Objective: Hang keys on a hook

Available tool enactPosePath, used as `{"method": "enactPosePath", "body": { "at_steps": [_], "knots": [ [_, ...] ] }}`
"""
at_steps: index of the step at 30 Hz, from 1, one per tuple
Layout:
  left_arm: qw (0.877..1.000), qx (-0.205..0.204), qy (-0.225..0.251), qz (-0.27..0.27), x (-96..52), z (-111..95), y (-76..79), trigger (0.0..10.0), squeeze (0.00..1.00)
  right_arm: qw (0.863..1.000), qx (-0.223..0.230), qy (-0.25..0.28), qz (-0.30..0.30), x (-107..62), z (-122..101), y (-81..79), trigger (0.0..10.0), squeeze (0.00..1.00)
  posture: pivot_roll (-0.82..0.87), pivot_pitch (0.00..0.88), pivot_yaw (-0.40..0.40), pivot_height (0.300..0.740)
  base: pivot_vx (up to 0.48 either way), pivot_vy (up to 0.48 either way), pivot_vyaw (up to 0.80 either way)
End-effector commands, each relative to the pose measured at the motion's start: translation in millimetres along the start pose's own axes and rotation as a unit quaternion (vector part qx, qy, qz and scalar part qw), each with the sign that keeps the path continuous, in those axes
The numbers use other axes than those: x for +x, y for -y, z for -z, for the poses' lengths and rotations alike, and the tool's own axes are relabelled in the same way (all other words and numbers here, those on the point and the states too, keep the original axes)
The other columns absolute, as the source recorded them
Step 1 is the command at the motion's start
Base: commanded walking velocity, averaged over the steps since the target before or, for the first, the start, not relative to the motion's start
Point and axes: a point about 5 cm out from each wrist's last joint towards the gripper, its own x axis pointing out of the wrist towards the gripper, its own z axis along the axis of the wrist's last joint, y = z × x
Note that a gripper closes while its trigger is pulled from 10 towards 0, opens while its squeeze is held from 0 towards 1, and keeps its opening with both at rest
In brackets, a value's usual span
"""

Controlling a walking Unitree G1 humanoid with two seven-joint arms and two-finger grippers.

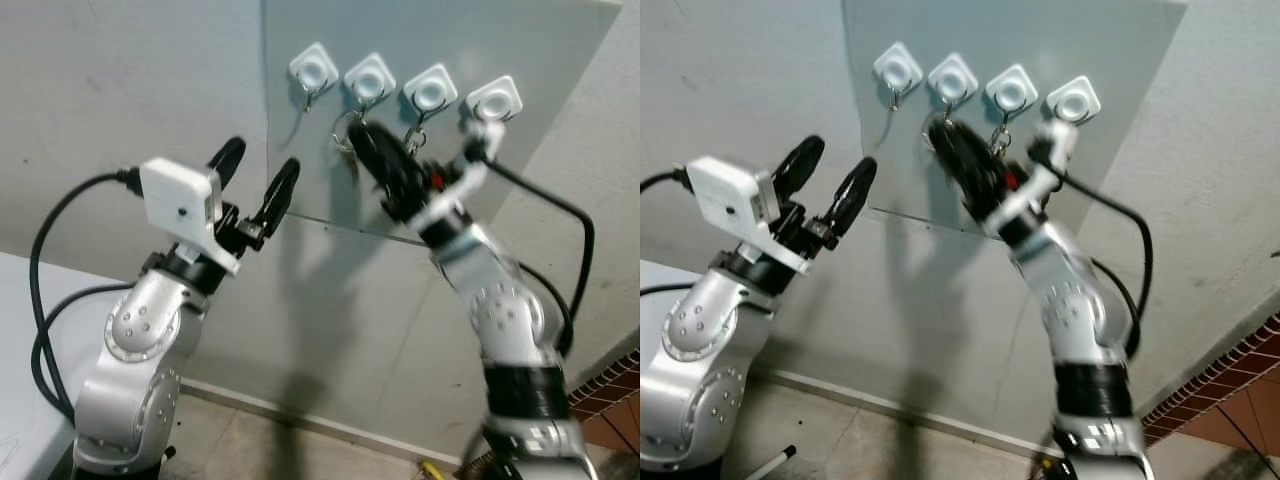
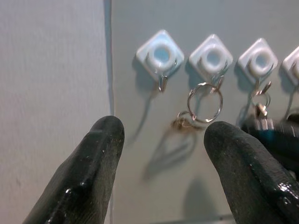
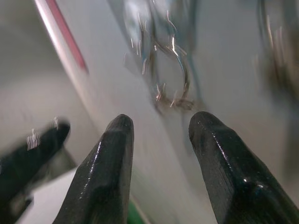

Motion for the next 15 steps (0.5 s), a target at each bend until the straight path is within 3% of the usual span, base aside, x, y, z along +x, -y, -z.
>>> {"method": "enactPosePath", "body": {
  "at_steps": [1,10,15],
  "knots": [
    [1.000,0.002,-0.003,-0.003,-2.3,5.1,0.1,10.0,0.00,1.000,-0.017,-0.010,-0.021,2.3,3.5,-2.5,10.0,0.00,-0.04,0.008,-0.074,0.732,0.000,0.000,0.00],
    [1.000,0.004,-0.020,-0.013,-7.1,16.8,-3.0,10.0,0.00,0.999,-0.022,-0.025,-0.022,-4.1,18.9,1.0,10.0,0.00,-0.04,0.010,-0.072,0.732,0.000,0.000,0.00],
    [0.998,0.016,-0.056,-0.040,-20.8,41.7,-8.0,10.0,0.00,0.998,-0.034,-0.048,-0.010,-12.6,35.9,7.6,10.0,0.00,-0.04,0.016,-0.071,0.732,0.000,0.000,0.00]
  ]
}}
